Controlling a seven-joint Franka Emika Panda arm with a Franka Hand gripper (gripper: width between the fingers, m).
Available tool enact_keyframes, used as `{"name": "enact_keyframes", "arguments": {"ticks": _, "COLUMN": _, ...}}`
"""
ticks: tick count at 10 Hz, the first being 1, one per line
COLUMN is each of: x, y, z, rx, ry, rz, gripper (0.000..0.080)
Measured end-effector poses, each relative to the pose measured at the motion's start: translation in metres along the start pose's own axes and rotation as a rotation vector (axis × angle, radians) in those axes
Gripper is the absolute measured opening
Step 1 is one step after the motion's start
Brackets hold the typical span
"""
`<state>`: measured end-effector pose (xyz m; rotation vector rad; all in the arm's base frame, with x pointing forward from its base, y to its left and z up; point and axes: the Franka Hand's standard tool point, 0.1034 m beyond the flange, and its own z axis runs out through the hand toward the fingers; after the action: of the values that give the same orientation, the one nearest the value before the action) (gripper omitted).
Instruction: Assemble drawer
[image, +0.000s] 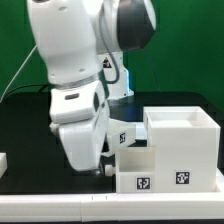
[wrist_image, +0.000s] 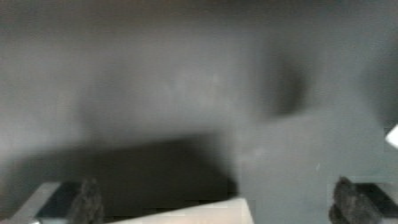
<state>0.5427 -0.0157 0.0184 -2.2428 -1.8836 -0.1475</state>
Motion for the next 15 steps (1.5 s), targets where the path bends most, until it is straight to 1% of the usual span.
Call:
{"name": "enact_keyframes", "arguments": {"ticks": 2, "x": 0.022, "y": -0.003, "z": 0.007, "rx": 0.004, "ry": 0.004, "rz": 0.047, "gripper": 0.0649}}
{"name": "enact_keyframes", "arguments": {"ticks": 3, "x": 0.026, "y": -0.004, "z": 0.008, "rx": 0.003, "ry": 0.003, "rz": 0.053, "gripper": 0.0649}}
{"name": "enact_keyframes", "arguments": {"ticks": 4, "x": 0.021, "y": -0.005, "z": 0.008, "rx": 0.005, "ry": 0.002, "rz": 0.062, "gripper": 0.0649}}
{"name": "enact_keyframes", "arguments": {"ticks": 7, "x": 0.02, "y": -0.005, "z": 0.008, "rx": 0.006, "ry": 0.002, "rz": 0.065, "gripper": 0.0649}}
{"name": "enact_keyframes", "arguments": {"ticks": 8, "x": 0.022, "y": -0.006, "z": 0.009, "rx": 0.009, "ry": 0.003, "rz": 0.067, "gripper": 0.0649}}
{"name": "enact_keyframes", "arguments": {"ticks": 10, "x": 0.037, "y": -0.012, "z": 0.014, "rx": 0.017, "ry": 0.007, "rz": 0.07, "gripper": 0.0649}}
{"name": "enact_keyframes", "arguments": {"ticks": 11, "x": 0.039, "y": -0.012, "z": 0.015, "rx": 0.012, "ry": 0.006, "rz": 0.099, "gripper": 0.0649}}
{"name": "enact_keyframes", "arguments": {"ticks": 12, "x": 0.04, "y": -0.012, "z": 0.015, "rx": 0.012, "ry": 0.006, "rz": 0.106, "gripper": 0.0649}}
{"name": "enact_keyframes", "arguments": {"ticks": 13, "x": 0.037, "y": -0.011, "z": 0.013, "rx": 0.01, "ry": 0.006, "rz": 0.105, "gripper": 0.0649}}
{"name": "enact_keyframes", "arguments": {"ticks": 14, "x": 0.03, "y": -0.009, "z": 0.01, "rx": 0.016, "ry": 0.005, "rz": 0.107, "gripper": 0.0649}}
{"name": "enact_keyframes", "arguments": {"ticks": 15, "x": 0.021, "y": -0.006, "z": 0.006, "rx": 0.016, "ry": 0.006, "rz": 0.113, "gripper": 0.0649}}
